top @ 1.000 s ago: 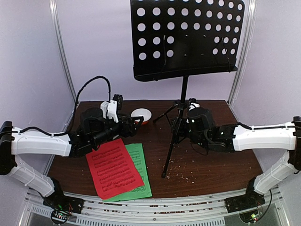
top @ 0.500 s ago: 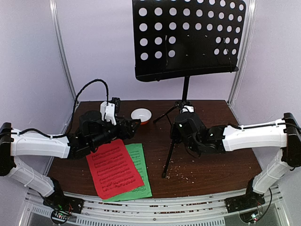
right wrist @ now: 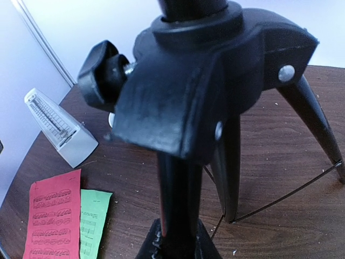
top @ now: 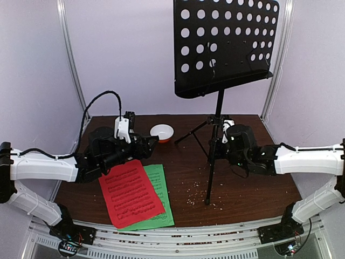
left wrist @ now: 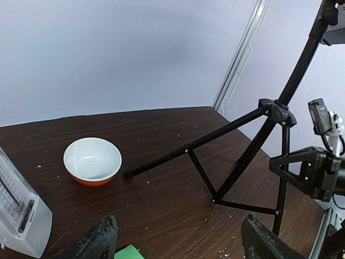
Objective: Pack up the instrument practice props
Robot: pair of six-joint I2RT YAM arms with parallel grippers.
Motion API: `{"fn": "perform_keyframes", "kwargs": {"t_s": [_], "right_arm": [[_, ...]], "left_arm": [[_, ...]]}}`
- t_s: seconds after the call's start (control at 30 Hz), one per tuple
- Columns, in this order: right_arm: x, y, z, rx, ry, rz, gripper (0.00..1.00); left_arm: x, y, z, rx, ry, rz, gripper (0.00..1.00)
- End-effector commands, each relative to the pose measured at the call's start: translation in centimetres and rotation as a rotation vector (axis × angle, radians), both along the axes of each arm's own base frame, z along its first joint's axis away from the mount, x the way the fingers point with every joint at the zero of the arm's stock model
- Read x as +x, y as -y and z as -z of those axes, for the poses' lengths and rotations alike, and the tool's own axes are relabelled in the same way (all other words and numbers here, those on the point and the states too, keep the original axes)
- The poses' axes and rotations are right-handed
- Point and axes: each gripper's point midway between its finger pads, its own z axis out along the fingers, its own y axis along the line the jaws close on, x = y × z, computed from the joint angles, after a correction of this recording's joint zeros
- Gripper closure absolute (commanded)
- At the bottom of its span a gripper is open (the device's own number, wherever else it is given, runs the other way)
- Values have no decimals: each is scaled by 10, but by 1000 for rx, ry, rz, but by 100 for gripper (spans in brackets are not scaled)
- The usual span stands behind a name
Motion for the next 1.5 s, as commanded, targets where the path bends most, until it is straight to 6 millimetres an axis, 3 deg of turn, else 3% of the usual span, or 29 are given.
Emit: {"fn": "perform_keyframes", "kwargs": {"t_s": [0.0,0.3,0.5,0.77,0.87,0.97,1.03,1.13,1.27,1.47], "right_arm": [[-9,-11,-5,-56,32,-248,100],[-43,-48,-8,12,46,-556,100],[-34,-45,2,-21,32,-511,100],[-23,-38,1,-46,47,-438,100],[-23,-35,0,-45,50,-428,82],[-24,-29,-6,-48,68,-410,45],[-25,-24,-12,-51,85,-397,31],[-27,-9,-21,-63,116,-357,20],[-23,27,-27,-97,160,-230,9],[12,114,-30,-51,263,38,6]], "left_arm": [[2,-3,-11,-34,29,-3,17],[-12,14,-25,-33,114,128,17],[-23,28,-29,4,172,231,18],[-26,34,-27,23,191,270,18],[-31,39,-26,26,207,309,20],[-35,45,-28,31,228,350,23],[-38,49,-31,35,246,380,23],[-43,56,-38,40,286,415,23],[-45,67,-52,55,361,437,24],[-30,98,-53,125,430,440,34]]}}
